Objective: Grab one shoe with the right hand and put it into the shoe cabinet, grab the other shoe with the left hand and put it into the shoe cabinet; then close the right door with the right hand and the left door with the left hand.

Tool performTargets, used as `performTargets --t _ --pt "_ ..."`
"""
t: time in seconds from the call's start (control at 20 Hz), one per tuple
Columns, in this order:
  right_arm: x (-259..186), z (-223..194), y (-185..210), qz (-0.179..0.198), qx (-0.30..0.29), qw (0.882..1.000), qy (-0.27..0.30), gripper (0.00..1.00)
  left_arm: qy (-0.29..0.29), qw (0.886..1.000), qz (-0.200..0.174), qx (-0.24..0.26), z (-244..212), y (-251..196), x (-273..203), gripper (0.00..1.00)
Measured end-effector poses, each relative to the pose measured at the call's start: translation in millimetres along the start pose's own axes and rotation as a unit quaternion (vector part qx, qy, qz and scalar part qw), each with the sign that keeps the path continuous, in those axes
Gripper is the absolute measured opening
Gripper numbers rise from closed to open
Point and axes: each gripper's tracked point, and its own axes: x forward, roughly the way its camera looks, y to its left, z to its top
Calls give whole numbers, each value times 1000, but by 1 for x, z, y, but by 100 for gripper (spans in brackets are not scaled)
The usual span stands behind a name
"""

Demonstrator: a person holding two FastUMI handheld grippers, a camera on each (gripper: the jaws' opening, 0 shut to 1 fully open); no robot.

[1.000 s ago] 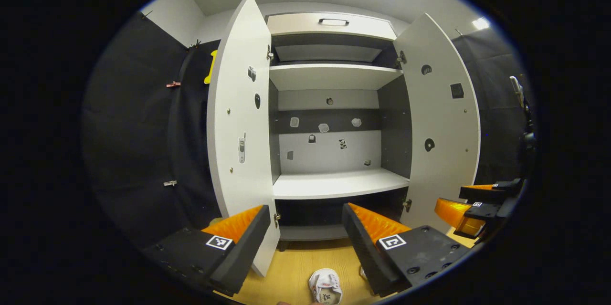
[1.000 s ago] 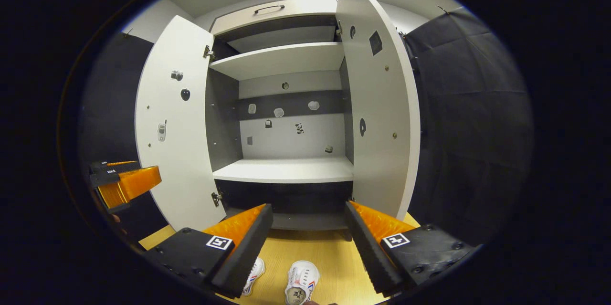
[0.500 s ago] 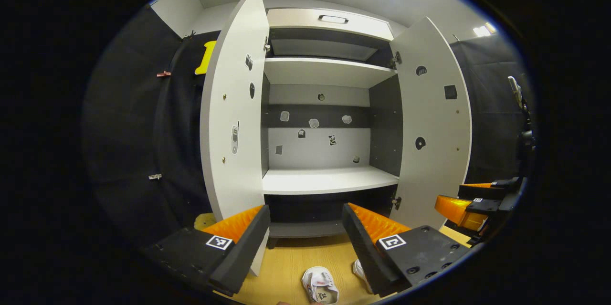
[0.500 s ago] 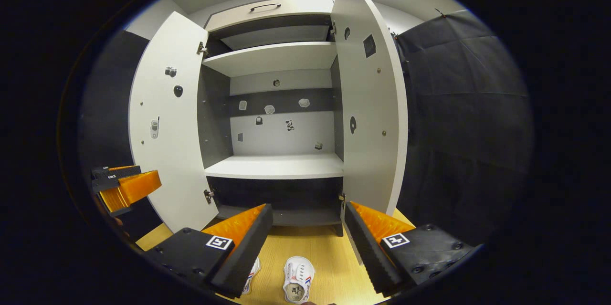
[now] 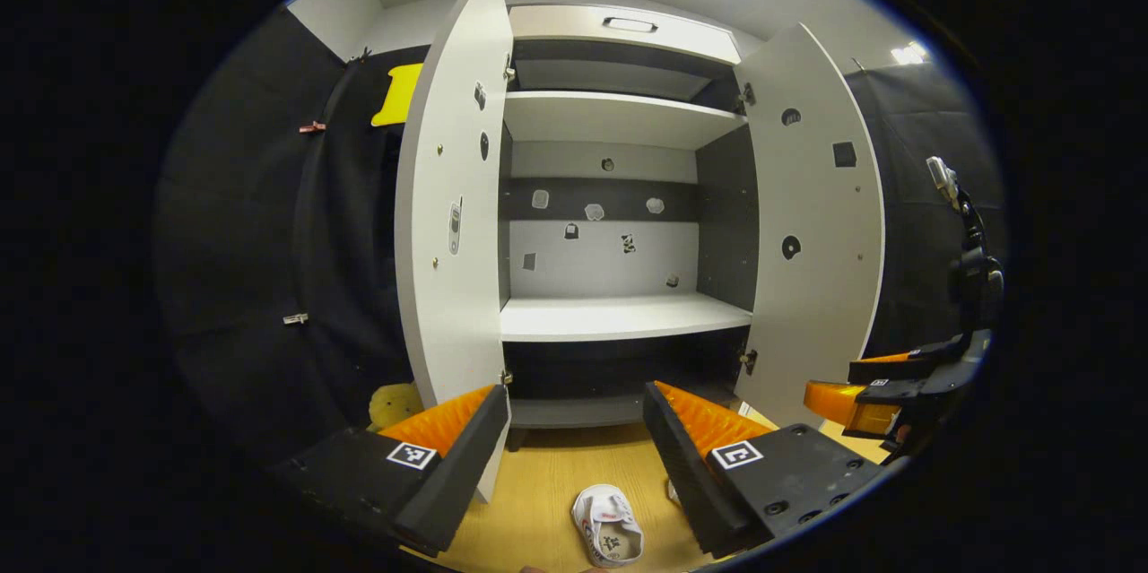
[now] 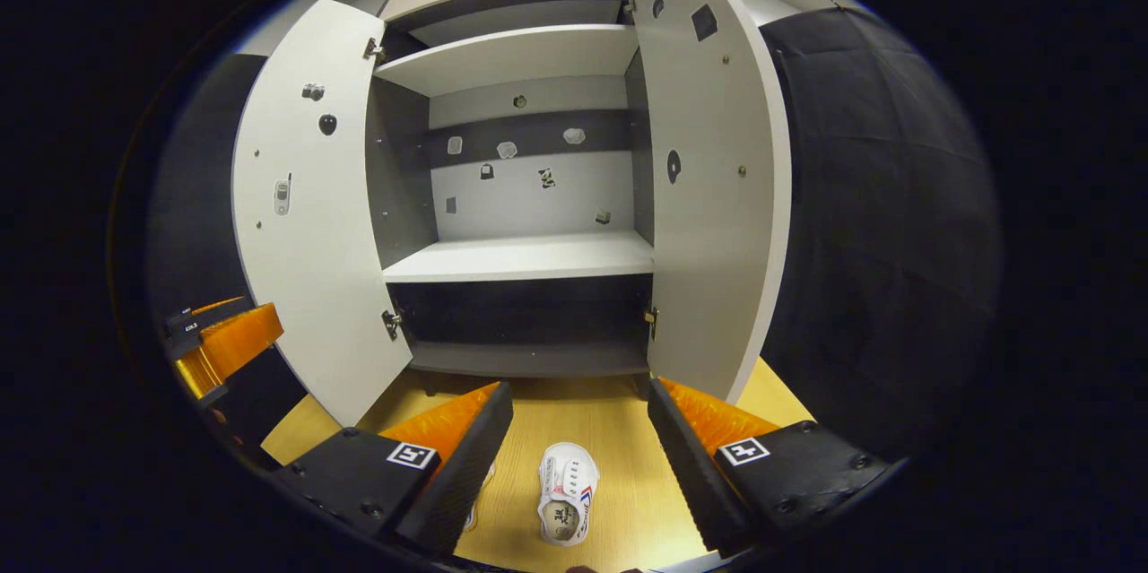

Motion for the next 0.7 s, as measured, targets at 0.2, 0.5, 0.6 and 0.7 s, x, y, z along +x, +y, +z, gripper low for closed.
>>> performTargets --t 0.2,0.5,0.6,0.7 --pt "8 -29 10 17 3 999 35 98 15 1000 0 4 -13 2 -2 95" --pt "20 -104 33 54 19 990 126 98 45 999 15 -4 -31 12 -6 95" --pt "22 -135 42 67 28 984 163 99 62 998 17 -17 -41 15 -6 95" --pt "24 -164 48 74 33 978 191 99 78 996 24 -33 -53 19 -6 95"
